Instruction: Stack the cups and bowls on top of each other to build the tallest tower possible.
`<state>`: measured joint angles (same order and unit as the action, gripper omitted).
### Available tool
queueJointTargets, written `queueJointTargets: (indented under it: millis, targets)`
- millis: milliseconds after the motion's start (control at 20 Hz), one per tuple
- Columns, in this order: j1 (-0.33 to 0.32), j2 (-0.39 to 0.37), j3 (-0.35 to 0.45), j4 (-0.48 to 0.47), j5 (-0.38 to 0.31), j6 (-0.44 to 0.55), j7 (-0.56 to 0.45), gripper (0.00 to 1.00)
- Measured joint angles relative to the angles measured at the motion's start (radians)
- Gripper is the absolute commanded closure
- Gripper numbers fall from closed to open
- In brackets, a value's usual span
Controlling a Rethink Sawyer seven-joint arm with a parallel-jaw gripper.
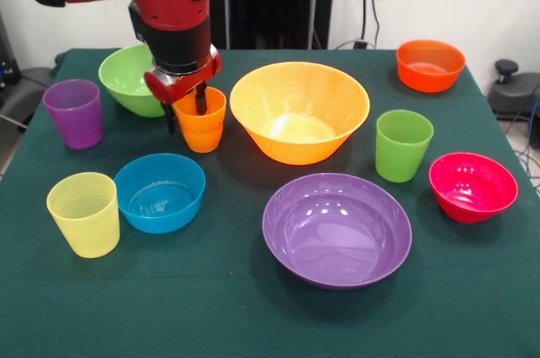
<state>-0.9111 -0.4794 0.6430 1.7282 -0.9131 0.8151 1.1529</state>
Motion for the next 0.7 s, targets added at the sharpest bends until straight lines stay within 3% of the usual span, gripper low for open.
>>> queueJointTargets:
  millis: [300, 350, 700]
  targets:
    - [-0.001, 0.0, -0.021, 0.0, 0.022, 0.0, 0.0, 0.0]
    - [-0.001, 0.0, -0.024, 0.0, 0.027, 0.0, 0.0, 1.0]
    - [0.0, -0.001, -0.028, 0.0, 0.062, 0.0, 0.0, 1.0]
